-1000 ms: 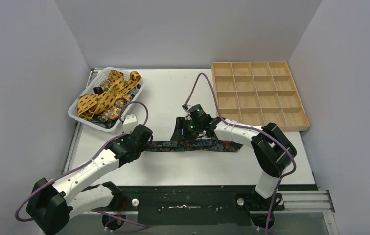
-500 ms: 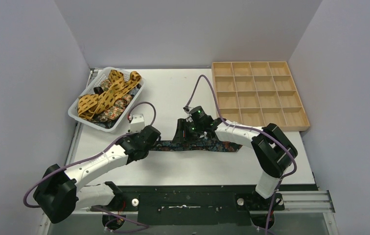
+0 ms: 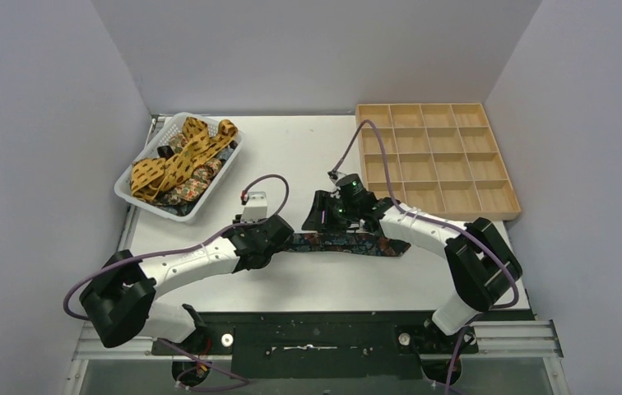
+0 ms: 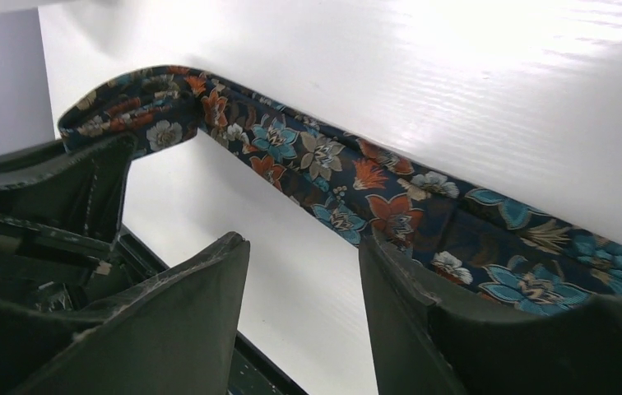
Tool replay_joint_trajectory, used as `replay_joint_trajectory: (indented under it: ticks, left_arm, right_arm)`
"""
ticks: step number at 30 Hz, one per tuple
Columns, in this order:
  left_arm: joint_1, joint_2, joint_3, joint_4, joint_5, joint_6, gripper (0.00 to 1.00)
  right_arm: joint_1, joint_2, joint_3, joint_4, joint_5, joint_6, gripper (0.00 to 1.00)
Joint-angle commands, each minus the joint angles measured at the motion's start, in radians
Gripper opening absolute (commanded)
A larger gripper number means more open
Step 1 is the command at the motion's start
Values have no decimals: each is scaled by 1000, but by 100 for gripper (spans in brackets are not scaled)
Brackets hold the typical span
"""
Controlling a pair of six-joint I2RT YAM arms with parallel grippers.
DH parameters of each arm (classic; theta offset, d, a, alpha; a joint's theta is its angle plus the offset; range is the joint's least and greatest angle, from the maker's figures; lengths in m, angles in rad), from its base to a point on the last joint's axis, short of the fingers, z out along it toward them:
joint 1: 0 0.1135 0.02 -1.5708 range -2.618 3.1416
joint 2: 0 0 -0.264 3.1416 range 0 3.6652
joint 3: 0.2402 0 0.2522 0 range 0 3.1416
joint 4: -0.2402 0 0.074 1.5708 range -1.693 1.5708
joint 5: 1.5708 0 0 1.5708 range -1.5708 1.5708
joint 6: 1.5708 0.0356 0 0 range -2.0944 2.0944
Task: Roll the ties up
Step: Roll the tie at the center of the board.
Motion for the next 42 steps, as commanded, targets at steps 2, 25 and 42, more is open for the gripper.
replay_joint_trajectory:
  ticks: [2, 25, 42]
  left_arm:
    - [-39, 67, 62, 40, -64, 19, 4]
    - [-86, 207, 163, -78, -227, 13, 5]
    - [-84, 354, 212, 19, -169, 113, 5]
  right_arm:
    - [-39, -84, -29, 32, 51, 26, 54]
    - [-61, 20, -137, 304, -219, 120, 40]
    - [-57, 19, -210, 382, -179, 200, 27]
